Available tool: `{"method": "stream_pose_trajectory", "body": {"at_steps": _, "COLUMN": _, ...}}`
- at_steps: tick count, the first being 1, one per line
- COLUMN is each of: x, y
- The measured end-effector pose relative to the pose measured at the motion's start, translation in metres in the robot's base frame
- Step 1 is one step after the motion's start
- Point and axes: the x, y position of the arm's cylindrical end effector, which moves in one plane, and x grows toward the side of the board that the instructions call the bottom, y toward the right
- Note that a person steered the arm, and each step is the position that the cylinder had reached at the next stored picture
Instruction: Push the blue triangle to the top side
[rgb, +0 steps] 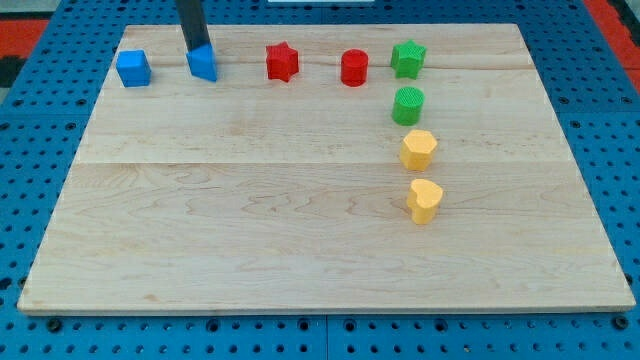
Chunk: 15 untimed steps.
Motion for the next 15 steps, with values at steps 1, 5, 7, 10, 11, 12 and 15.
{"method": "stream_pose_trajectory", "body": {"at_steps": 1, "x": 0.002, "y": 0.005}}
{"method": "stream_pose_trajectory", "body": {"at_steps": 5, "x": 0.090, "y": 0.061}}
{"method": "stream_pose_trajectory", "body": {"at_steps": 7, "x": 0.072, "y": -0.002}}
{"method": "stream_pose_trajectory", "body": {"at_steps": 10, "x": 0.053, "y": 0.002}}
{"method": "stream_pose_trajectory", "body": {"at_steps": 11, "x": 0.040, "y": 0.002}}
{"method": "stream_pose_trajectory", "body": {"at_steps": 12, "x": 0.041, "y": 0.001}}
{"method": "stream_pose_trajectory", "body": {"at_steps": 15, "x": 0.067, "y": 0.093}}
